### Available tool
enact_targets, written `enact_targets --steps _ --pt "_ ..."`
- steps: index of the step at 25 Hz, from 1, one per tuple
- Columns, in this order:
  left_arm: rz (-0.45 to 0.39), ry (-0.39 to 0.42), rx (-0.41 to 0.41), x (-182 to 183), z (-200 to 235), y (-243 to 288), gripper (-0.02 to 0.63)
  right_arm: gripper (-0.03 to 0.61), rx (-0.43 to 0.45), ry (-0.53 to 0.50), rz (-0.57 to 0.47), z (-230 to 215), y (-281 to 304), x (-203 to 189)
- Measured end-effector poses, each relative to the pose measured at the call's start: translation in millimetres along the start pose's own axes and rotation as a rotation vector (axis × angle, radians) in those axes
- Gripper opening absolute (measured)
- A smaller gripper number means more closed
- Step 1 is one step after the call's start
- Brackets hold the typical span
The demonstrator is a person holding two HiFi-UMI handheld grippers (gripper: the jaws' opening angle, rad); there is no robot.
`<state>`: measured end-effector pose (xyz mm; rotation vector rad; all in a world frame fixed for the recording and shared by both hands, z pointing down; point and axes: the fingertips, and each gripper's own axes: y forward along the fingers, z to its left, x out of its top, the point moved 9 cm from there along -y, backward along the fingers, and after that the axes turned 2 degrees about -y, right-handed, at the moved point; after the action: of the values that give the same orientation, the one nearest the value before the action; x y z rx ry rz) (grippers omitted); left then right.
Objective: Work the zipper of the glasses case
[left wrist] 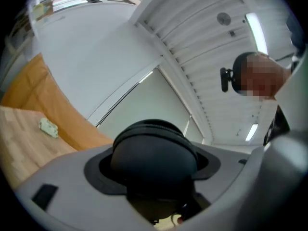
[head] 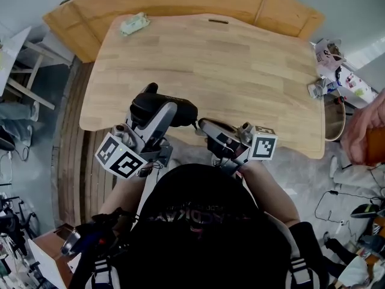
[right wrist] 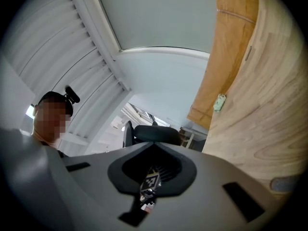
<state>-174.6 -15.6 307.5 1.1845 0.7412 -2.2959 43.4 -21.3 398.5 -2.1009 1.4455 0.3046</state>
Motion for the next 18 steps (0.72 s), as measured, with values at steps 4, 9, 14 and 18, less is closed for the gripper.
enact_targets --steps 4,9,14,18 --pt "0.083 0.195 0.019 -6.1 -7.7 9.8 0.356 0.015 0.014 -0.003 0.020 -1.6 11.1 0.3" --pt "0.157 0.332 0.045 -10.9 -7.8 15.9 0.356 0.015 0.039 -0.009 0.044 -2.6 26.8 0.2" --pt "0.277 0.425 0.024 -22.3 -9.0 27.5 0.356 0.015 0.072 0.000 0.072 -1.7 32.2 2.6" --pt "0.363 0.454 0.005 -29.8 -5.7 31.8 0.357 0.015 0.080 0.036 0.079 -5.9 30.4 1.7"
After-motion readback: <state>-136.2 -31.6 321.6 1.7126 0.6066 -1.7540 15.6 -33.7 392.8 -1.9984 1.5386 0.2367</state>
